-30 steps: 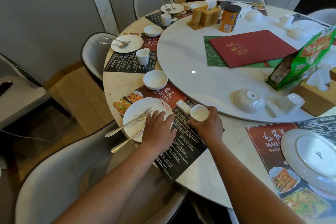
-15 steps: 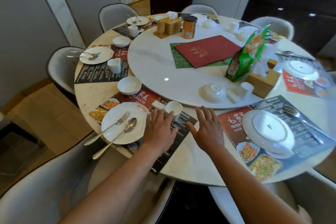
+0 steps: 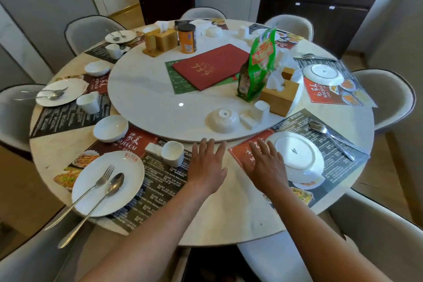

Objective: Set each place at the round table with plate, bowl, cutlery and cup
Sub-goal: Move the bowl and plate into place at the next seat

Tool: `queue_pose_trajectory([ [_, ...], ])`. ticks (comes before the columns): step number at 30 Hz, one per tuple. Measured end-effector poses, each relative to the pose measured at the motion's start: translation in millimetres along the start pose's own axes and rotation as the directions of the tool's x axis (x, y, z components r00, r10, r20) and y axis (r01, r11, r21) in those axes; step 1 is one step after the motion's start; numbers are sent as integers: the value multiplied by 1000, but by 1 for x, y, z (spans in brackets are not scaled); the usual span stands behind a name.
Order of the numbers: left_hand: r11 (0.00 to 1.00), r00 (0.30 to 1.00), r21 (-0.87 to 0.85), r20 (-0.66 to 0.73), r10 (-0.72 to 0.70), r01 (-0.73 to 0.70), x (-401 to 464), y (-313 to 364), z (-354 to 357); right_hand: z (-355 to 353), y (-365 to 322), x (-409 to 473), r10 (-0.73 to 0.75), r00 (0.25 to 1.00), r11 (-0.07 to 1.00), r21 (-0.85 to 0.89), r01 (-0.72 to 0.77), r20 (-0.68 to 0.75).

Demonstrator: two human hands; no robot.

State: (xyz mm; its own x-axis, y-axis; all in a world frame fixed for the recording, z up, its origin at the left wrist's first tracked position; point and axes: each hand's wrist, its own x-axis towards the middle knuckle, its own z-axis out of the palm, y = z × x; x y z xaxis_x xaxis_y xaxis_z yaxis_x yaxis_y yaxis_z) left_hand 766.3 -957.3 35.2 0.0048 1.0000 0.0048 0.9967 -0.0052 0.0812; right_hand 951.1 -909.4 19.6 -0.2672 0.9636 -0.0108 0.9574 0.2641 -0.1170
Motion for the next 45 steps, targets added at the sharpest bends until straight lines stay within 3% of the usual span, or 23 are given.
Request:
queue_pose_trajectory([
  [5, 998, 999, 56, 27, 21, -22, 50, 9, 8, 4, 23, 46, -49, 996, 999, -1, 49, 81],
  [11, 992, 999, 124, 47, -7, 1, 108, 4, 21, 17, 26, 88, -215, 969, 975, -29, 220, 120],
  [17, 970, 996, 225, 8, 87, -87, 127, -9, 28, 24, 26, 94, -182, 979, 983, 52, 178, 88],
  [28, 916, 974, 364, -80, 213, -170, 110, -9, 32, 25, 29, 92, -175, 979, 984, 50, 171, 105],
  [34, 964, 951, 256, -271, 149, -78, 94, 1, 7, 24, 30, 66, -96, 995, 995, 44, 95, 27],
  [36, 994, 957, 100, -280, 78, -51, 88, 6, -5, 25, 32, 52, -52, 999, 997, 55, 52, 5],
  [38, 986, 980, -154, -177, -96, 68, 80, 16, -14, 26, 36, 38, -5, 1000, 999, 53, 6, -10],
  [40, 867, 944, -421, -66, -324, 268, 73, 27, -16, 26, 40, 27, 39, 999, 998, 43, -38, -14],
  [42, 631, 850, -624, 107, -516, 461, 70, 35, -10, 27, 45, 17, 55, 998, 998, 24, -55, 2],
  [45, 345, 711, -694, 343, -614, 632, 70, 41, 4, 27, 55, 4, 53, 998, 999, 8, -53, 29],
])
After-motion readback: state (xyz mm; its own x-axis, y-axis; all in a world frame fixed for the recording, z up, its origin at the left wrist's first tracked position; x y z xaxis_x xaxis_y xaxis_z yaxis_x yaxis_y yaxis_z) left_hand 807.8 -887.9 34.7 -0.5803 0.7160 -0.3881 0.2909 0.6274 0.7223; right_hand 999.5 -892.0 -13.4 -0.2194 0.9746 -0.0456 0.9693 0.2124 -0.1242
